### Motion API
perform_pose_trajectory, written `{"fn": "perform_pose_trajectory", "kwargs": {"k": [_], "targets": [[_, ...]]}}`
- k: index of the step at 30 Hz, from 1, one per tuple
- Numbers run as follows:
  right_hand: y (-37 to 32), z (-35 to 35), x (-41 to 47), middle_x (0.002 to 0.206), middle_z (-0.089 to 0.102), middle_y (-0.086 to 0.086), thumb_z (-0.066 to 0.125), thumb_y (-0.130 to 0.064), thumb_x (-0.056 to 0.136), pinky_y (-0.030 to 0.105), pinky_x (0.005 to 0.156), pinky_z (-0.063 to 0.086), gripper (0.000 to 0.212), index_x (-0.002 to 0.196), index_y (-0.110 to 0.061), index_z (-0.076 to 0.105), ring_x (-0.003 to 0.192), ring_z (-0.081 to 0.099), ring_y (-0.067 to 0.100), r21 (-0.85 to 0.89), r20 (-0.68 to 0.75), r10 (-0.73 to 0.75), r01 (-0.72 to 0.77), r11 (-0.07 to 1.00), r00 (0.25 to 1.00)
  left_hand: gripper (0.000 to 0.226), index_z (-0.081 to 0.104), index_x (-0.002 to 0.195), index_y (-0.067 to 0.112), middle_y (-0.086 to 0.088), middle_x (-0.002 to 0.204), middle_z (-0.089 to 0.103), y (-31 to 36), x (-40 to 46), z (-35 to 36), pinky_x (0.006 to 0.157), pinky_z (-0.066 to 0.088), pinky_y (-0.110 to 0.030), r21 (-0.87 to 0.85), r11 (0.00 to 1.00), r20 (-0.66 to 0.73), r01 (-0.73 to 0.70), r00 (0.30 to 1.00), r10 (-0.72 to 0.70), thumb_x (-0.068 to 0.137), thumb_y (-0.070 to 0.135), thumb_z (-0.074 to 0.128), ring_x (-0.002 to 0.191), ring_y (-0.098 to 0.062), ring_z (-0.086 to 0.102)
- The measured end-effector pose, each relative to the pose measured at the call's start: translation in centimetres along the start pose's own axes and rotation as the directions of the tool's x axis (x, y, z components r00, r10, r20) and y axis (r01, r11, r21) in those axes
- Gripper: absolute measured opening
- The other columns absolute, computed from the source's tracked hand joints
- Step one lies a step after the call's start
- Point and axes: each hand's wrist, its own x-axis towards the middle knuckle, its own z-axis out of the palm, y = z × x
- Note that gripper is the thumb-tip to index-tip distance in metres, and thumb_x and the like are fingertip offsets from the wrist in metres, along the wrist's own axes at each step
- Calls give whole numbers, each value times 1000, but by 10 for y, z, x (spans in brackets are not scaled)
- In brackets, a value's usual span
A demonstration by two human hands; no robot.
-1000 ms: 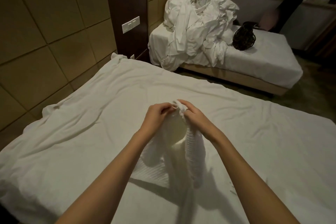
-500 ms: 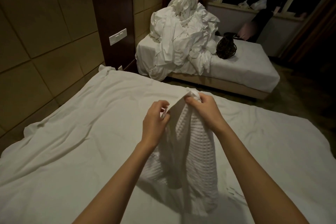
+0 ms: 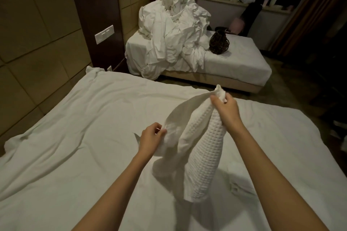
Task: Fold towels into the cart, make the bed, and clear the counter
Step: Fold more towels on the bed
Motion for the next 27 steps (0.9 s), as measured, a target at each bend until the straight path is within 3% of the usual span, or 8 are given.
{"fn": "perform_pose_trajectory", "kwargs": {"k": [3, 8, 14, 16, 19, 23, 25, 27], "targets": [[13, 18, -20, 116, 49, 1, 64, -27, 89, 27, 72, 52, 70, 141, -33, 18, 93, 61, 17, -66, 135, 28, -19, 998, 990, 17, 55, 73, 7, -2, 61, 55, 15, 1, 7, 53, 38, -27, -160, 984, 68, 75, 996, -65, 87, 14, 60, 52, -13, 48], [47, 42, -62, 128, 50, -11, 76, -26, 78, 21, 92, 41, 68, 135, -35, 41, 116, 48, 8, -253, 546, -72, 247, 936, 834, 17, 46, 75, 4, -9, 57, 47, 43, 7, 11, 45, 42, -22, -499, 838, 180, 220, 972, -149, 88, -4, 53, 38, -11, 47], [55, 48, -62, 92, 63, -4, 64, -34, 87, 20, 70, 50, 29, 113, -34, 52, 85, 63, 11, -236, 298, -77, 151, 960, 951, 17, 54, 73, 2, -12, 64, 56, 59, -1, 26, 50, 47, -21, -497, 846, 202, 195, 974, -106, 88, -4, 54, 54, -17, 57], [54, 46, -58, 91, 63, -4, 62, -35, 89, 12, 64, 46, 18, 105, -29, 56, 81, 61, 8, -224, 278, -103, 169, 960, 955, 12, 59, 77, 4, -9, 72, 61, 53, -5, 28, 66, 50, -29, -403, 911, 156, 93, 987, -32, 89, 7, 58, 67, -19, 59], [53, 36, -50, 97, 61, -2, 60, -31, 92, 3, 62, 40, 16, 101, -19, 57, 89, 58, 11, -151, 180, -113, 141, 978, 977, 15, 65, 98, 11, 0, 93, 69, 33, -22, 23, 75, 49, -20, -320, 947, 180, 17, 983, 43, 92, 24, 59, 85, -10, 63], [53, 26, -44, 98, 61, -8, 58, -31, 93, 12, 69, 46, 8, 100, -26, 56, 91, 59, 9, -80, 137, -100, 111, 991, 986, 25, 63, 106, 16, 1, 102, 66, 11, -42, 22, 70, 51, -26, -224, 970, 314, 90, 949, -15, 91, 35, 61, 88, -11, 62], [56, 24, -45, 96, 65, -8, 58, -29, 93, 23, 76, 51, 3, 95, -28, 59, 93, 62, 10, -23, 141, -104, 108, 994, 985, 33, 64, 101, 9, -9, 98, 67, 9, -44, 23, 78, 54, -43, -290, 942, 305, 169, 949, -77, 84, 37, 65, 86, -19, 62], [58, 20, -45, 95, 65, -9, 60, -28, 92, 24, 77, 50, 2, 94, -28, 59, 95, 61, 11, 8, 132, -92, 91, 996, 987, 32, 61, 96, 4, -13, 90, 63, 13, -45, 23, 74, 53, -45, -389, 892, 313, 230, 944, -106, 84, 33, 64, 84, -25, 59]]}}
